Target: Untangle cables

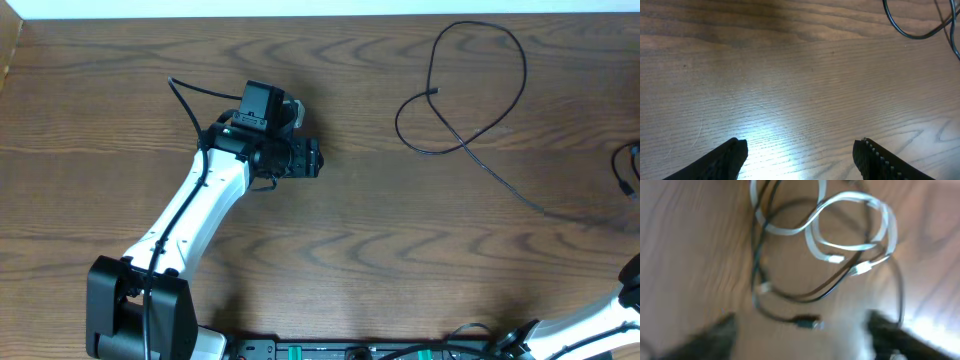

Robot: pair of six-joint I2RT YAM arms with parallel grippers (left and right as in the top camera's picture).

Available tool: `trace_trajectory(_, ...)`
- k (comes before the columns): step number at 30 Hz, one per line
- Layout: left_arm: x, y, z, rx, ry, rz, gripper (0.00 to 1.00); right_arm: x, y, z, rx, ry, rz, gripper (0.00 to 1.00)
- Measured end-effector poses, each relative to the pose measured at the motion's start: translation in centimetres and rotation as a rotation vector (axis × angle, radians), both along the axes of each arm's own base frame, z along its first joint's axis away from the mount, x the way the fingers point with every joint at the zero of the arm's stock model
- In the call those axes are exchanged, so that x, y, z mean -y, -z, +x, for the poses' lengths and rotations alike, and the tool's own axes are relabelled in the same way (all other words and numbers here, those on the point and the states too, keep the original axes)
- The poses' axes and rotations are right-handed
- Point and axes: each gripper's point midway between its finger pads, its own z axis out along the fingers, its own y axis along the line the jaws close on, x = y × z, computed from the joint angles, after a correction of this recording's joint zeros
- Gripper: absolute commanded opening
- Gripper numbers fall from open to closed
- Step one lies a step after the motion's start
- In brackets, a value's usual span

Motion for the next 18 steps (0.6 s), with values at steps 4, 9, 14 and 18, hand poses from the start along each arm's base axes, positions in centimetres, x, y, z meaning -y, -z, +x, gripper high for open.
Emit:
trace_trajectory(4,0.0,0.0,0.0,-0.002,0.0,0.001,0.73,-4.3,0.5,2.4,0.058,-0.13,0.136,0.99)
trace_trajectory(9,0.0,0.0,-0.1,-0.002,0.0,0.001,0.73,-16.0,0.2,8.1,0.081,-0.663,0.206,0.99)
trace_trajectory(14,0.0,0.0,-0.1,-0.001,0.003,0.002,0.74,-28.0,1.5,10.7,0.01,-1.206,0.112,0.99)
trace_trajectory(18,0.0,0.0,-0.1,-0.001,0.003,0.002,0.74,-35.2,3.6,10.8,-0.075,-1.499,-0.002,0.99)
